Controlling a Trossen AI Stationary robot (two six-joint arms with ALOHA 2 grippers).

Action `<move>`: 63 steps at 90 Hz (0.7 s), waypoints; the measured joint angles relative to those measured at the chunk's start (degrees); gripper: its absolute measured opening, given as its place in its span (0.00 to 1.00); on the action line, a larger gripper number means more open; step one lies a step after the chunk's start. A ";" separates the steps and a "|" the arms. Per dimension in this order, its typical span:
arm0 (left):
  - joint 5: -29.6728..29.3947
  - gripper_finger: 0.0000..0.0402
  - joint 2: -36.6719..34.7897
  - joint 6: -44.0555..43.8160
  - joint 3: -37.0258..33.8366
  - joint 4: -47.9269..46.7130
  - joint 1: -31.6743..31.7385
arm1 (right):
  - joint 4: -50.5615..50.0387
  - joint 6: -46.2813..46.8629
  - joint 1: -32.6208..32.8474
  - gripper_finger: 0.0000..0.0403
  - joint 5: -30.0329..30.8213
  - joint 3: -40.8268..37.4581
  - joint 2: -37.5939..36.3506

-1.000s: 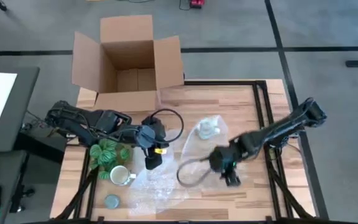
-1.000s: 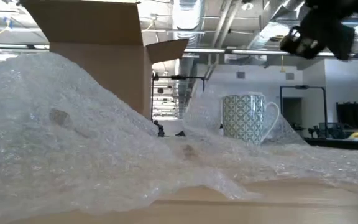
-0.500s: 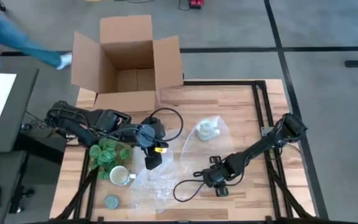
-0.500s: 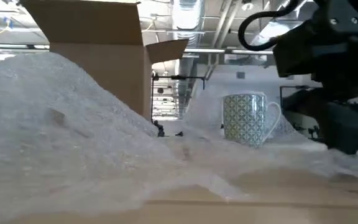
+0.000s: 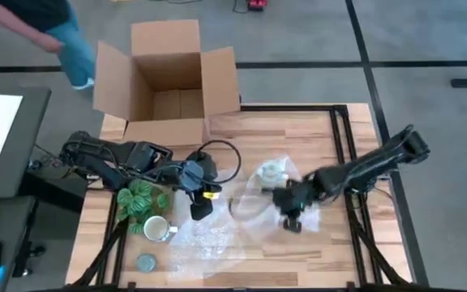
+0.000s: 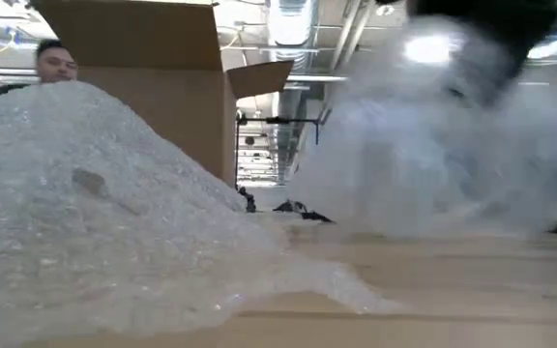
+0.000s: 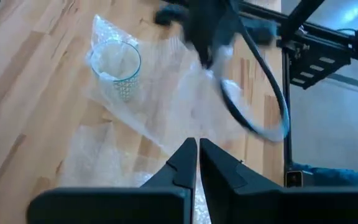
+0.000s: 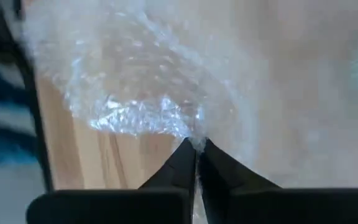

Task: Wrap mug
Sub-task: Wrap the green mug with bubble wrap

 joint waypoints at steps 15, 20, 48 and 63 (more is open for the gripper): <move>-0.04 0.00 0.00 2.87 0.00 -0.07 0.18 | -0.66 -0.88 -9.93 0.00 1.67 -0.10 -3.48; -0.04 0.00 0.00 3.34 0.00 -0.07 0.24 | -0.29 -1.07 -13.20 0.00 1.82 -0.02 -4.39; -0.11 0.00 0.00 4.06 0.00 -0.01 0.28 | 5.19 -4.03 -25.36 0.00 1.57 0.03 -3.96; -0.69 0.00 0.15 4.38 0.00 0.72 0.28 | 5.72 -4.05 -29.67 0.00 1.57 0.03 -1.10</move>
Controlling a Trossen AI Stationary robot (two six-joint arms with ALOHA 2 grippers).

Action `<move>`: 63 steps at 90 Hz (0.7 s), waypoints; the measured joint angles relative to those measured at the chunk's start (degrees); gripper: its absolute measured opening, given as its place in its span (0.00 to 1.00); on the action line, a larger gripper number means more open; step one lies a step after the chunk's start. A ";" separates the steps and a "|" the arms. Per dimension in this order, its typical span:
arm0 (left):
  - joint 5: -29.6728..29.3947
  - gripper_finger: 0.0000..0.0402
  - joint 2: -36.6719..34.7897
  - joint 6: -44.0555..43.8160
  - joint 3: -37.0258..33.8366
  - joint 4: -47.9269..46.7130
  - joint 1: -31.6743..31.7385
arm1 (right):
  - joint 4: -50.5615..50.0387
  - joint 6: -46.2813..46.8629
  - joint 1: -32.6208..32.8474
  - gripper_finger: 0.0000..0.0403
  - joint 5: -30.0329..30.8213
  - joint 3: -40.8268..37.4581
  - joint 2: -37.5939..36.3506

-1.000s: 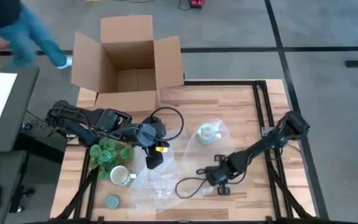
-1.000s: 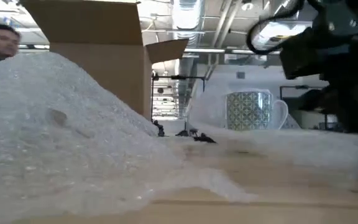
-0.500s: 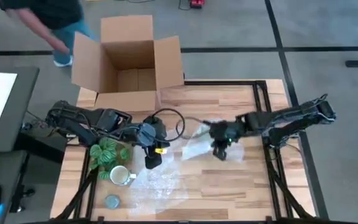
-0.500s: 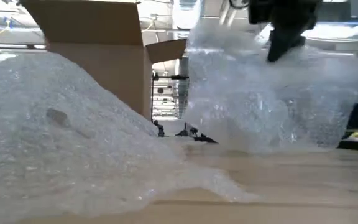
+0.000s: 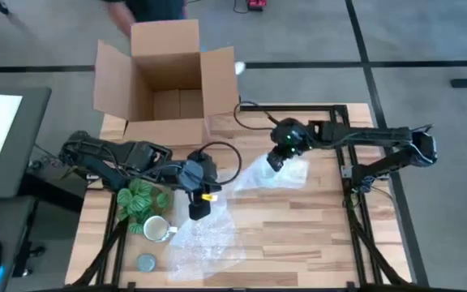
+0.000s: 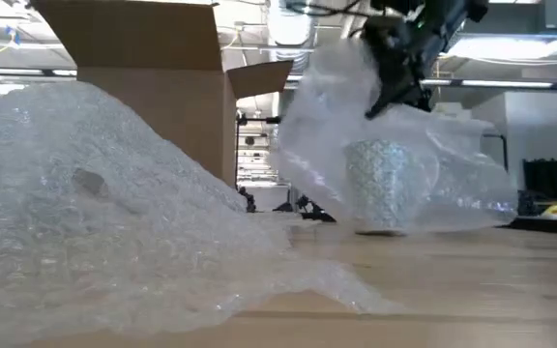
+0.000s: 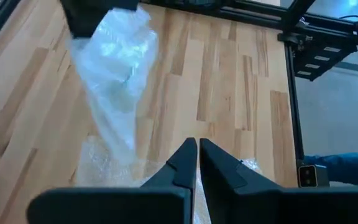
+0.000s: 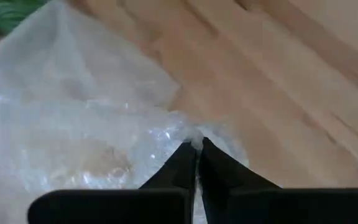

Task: Wrap mug
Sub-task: Wrap the green mug with bubble wrap

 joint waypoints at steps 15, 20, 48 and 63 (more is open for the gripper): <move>-0.17 0.00 2.01 1.22 0.00 3.85 0.05 | 0.10 -0.02 -1.67 0.00 -0.03 0.00 5.03; -0.10 0.00 3.11 1.38 0.00 5.31 0.35 | 0.31 -0.37 -1.77 0.00 -0.04 0.02 6.73; -1.15 0.00 9.59 -3.41 -0.04 8.83 5.89 | 0.90 -0.41 -1.79 0.03 0.02 0.24 9.79; -4.88 0.00 9.08 -5.79 -0.02 8.10 9.60 | -1.32 0.00 -2.59 0.18 -0.54 -0.01 7.70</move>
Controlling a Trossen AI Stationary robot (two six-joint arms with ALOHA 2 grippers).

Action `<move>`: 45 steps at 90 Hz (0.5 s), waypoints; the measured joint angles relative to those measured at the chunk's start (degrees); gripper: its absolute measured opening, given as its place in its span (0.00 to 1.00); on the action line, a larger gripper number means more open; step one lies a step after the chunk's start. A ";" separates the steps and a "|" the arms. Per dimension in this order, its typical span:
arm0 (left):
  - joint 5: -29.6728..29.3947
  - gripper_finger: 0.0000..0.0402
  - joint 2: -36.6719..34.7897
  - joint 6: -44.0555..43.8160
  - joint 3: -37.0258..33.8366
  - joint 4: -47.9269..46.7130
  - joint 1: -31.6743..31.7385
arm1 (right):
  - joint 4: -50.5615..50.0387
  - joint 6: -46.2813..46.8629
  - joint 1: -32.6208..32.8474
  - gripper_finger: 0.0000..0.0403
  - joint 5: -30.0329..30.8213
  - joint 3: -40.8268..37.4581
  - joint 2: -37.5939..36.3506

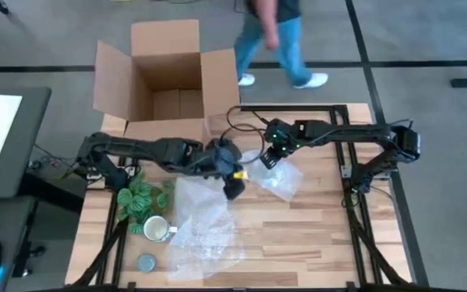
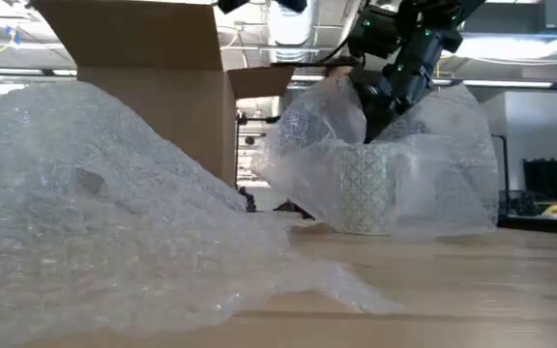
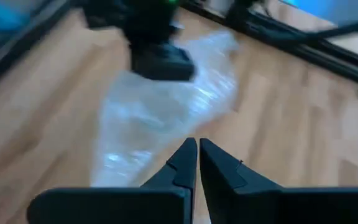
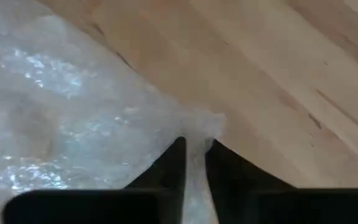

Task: Wrap mug
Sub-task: Wrap the green mug with bubble wrap

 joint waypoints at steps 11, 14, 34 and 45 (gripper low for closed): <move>1.31 0.00 0.33 3.18 0.00 0.43 2.21 | -0.79 -0.76 -0.61 0.30 -0.13 -0.03 -3.51; 1.33 0.00 0.77 3.43 0.02 0.43 2.87 | -1.00 -1.27 -0.79 0.33 -0.06 -0.03 -4.65; 6.82 0.00 2.09 4.12 -0.78 0.53 6.23 | -4.99 -1.92 -4.13 0.40 0.39 -0.03 -11.72; 16.34 0.00 2.36 5.06 -3.83 3.69 7.55 | -6.89 -1.92 -5.56 0.41 0.58 -0.03 -14.97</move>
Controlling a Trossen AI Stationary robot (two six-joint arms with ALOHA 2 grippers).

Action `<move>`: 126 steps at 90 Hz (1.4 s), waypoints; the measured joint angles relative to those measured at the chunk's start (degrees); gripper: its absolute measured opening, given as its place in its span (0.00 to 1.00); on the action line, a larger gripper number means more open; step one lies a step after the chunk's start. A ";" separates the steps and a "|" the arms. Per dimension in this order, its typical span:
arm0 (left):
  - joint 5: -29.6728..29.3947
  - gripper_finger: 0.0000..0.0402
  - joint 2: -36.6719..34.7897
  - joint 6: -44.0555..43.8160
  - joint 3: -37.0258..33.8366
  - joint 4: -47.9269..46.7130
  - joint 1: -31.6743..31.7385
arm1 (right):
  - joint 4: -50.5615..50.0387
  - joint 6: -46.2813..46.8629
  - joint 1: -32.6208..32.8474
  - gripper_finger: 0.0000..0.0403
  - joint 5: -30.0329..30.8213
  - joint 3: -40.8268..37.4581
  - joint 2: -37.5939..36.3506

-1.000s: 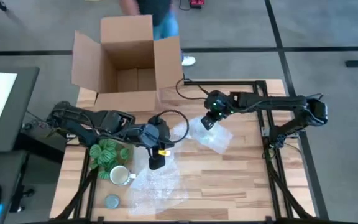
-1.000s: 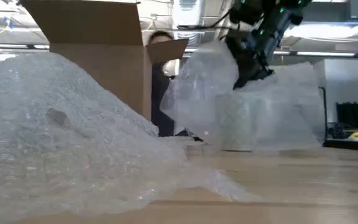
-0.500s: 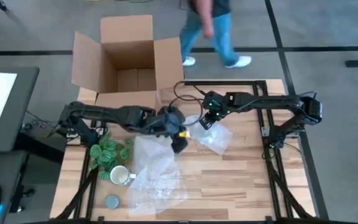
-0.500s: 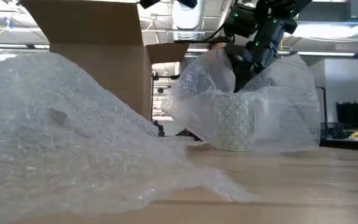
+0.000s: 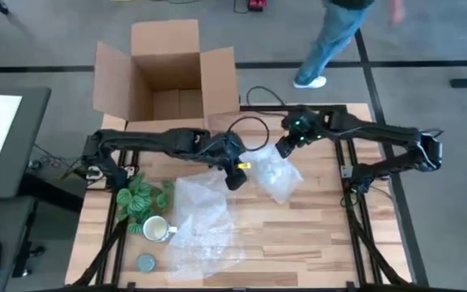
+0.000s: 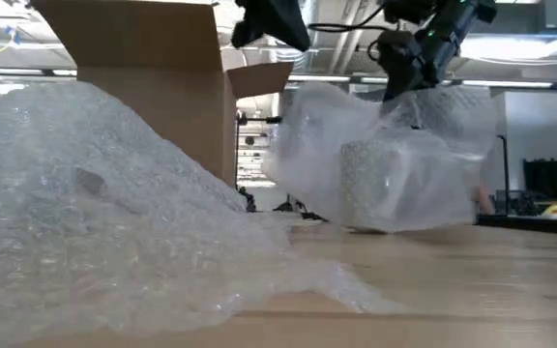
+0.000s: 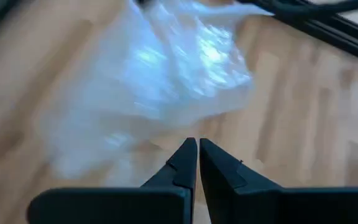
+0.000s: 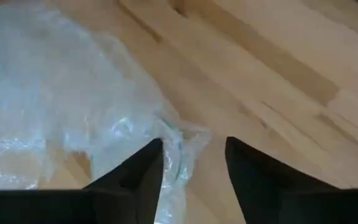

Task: Wrap mug
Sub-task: Wrap the green mug with bubble wrap

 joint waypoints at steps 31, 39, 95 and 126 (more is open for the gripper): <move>5.73 0.00 3.58 2.05 -8.36 19.45 1.18 | 0.39 0.44 3.45 0.38 -2.05 0.07 -3.46; 5.74 0.00 5.09 1.39 -9.44 25.10 2.10 | 3.05 1.16 5.88 0.38 -7.75 0.13 -4.29; 4.90 0.00 14.94 -5.89 -9.64 43.49 10.30 | 9.29 11.87 17.59 0.31 -3.23 -12.26 -4.38; -2.16 0.00 15.49 -6.60 -9.71 40.45 11.20 | 9.98 13.87 14.31 0.27 -4.61 -22.24 -4.46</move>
